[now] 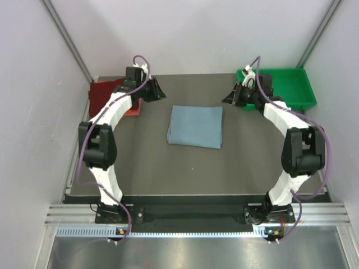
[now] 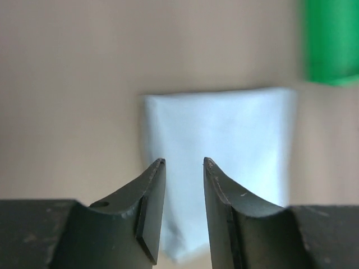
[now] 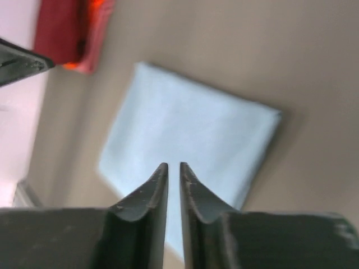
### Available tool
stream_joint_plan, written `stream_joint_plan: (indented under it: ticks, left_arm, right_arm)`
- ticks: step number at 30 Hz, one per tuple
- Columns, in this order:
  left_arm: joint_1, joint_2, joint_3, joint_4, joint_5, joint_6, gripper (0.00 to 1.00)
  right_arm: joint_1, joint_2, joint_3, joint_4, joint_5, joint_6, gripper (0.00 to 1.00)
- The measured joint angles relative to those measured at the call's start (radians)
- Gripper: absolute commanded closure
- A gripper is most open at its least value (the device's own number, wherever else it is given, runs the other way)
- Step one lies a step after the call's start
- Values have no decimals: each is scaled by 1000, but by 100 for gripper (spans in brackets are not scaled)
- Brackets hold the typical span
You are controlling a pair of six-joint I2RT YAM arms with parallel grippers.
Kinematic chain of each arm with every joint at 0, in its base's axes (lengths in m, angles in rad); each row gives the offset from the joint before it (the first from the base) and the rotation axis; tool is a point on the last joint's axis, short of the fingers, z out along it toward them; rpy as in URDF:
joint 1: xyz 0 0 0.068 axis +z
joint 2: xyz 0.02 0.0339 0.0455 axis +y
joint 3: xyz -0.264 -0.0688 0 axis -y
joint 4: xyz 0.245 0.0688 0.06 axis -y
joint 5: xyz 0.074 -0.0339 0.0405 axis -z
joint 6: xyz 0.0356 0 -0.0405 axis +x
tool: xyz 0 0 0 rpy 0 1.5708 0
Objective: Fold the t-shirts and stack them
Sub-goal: Fold the tshirt
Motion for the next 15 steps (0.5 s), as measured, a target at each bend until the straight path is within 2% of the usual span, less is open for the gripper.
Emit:
stream_joint_plan:
  ticks: [3,6,9,12,15]
  left_arm:
    - [-19,-164,-153,108,89,-78,62]
    - [-71,-237,-281,216,171,-145,62]
    - [-130,-243,-415,332,224,-202,61]
    - [-168,-230,-547,381,264,-257,62]
    - [-171,-190,-599,400,275,-287,62]
  right_arm:
    - [16,-91,-72,47,-85,46,100]
    - [48,-131,-191,149,-173,112,100]
    - [96,-123,-290,214,-239,166,100]
    - [157,-82,-341,270,-296,203,100]
    - [208,-12,-344,362,-355,255,100]
